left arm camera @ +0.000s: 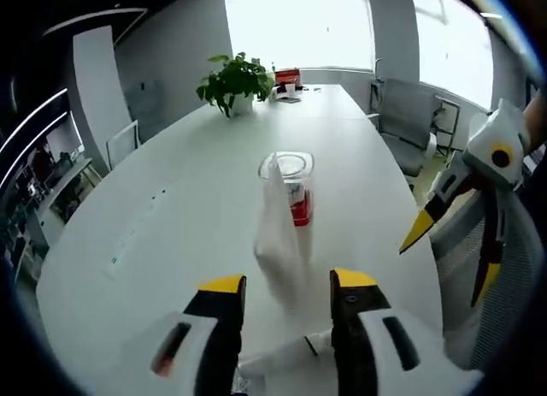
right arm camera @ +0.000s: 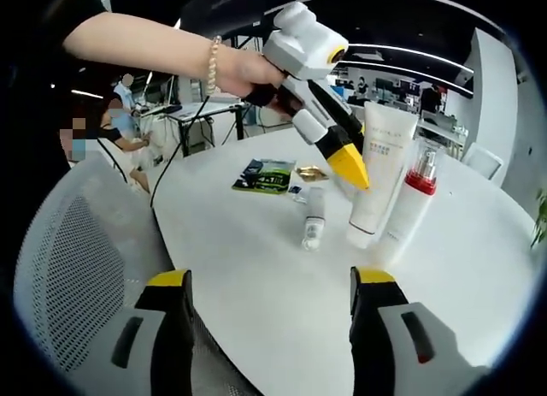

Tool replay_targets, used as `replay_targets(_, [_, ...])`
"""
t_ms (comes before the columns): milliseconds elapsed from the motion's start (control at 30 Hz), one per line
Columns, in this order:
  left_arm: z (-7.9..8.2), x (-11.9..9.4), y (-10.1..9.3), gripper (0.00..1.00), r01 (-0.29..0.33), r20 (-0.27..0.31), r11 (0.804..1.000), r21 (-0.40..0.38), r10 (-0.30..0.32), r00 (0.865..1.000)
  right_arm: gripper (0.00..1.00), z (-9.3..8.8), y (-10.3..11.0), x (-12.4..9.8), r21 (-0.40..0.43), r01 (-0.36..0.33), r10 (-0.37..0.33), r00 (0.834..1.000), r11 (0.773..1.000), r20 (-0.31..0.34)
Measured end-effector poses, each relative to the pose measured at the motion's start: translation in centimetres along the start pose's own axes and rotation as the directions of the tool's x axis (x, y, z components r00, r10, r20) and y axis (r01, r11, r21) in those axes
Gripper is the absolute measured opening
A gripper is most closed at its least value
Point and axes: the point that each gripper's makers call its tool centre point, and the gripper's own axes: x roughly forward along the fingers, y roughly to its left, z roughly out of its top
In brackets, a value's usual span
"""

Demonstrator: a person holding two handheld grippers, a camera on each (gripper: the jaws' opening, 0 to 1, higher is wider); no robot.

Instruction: Arrange the skincare products in the storage area until every visible bottle or jar stands upright without overlapping.

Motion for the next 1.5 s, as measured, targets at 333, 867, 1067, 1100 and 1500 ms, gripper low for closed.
replay_targets(333, [-2.7,-3.2,0.7,0.56,-0.07,-0.001,0.993,-0.09,0.071,0.998,0.75,0.0,-0.5,-0.1,0.021,0.017,-0.017,1.0,1.0,0.017])
replay_targets(867, [-9.0,-9.7,-1.9,0.77,-0.19,-0.017,0.938,-0.29,0.194,0.981,0.75,0.1,0.2,0.1,-0.006,-0.016,0.016,1.0,1.0,0.009])
replay_targets(1067, [-11.4,-11.7,-2.5,0.82,-0.234,-0.023,0.908,-0.347,0.241,0.97,0.75,0.2,0.3,0.1,-0.002,-0.018,0.018,1.0,1.0,0.011])
replay_targets(1100, [-11.5,-11.7,-2.5,0.82,-0.236,-0.024,0.906,-0.353,0.243,0.97,0.75,0.2,0.3,0.1,-0.002,-0.019,0.019,1.0,1.0,0.011])
replay_targets(1500, [-13.6,-15.5,-5.9,0.93,-0.282,-0.004,0.838,-0.467,0.317,0.948,0.74,0.6,0.3,-0.2,0.012,-0.013,0.013,1.0,1.0,0.023])
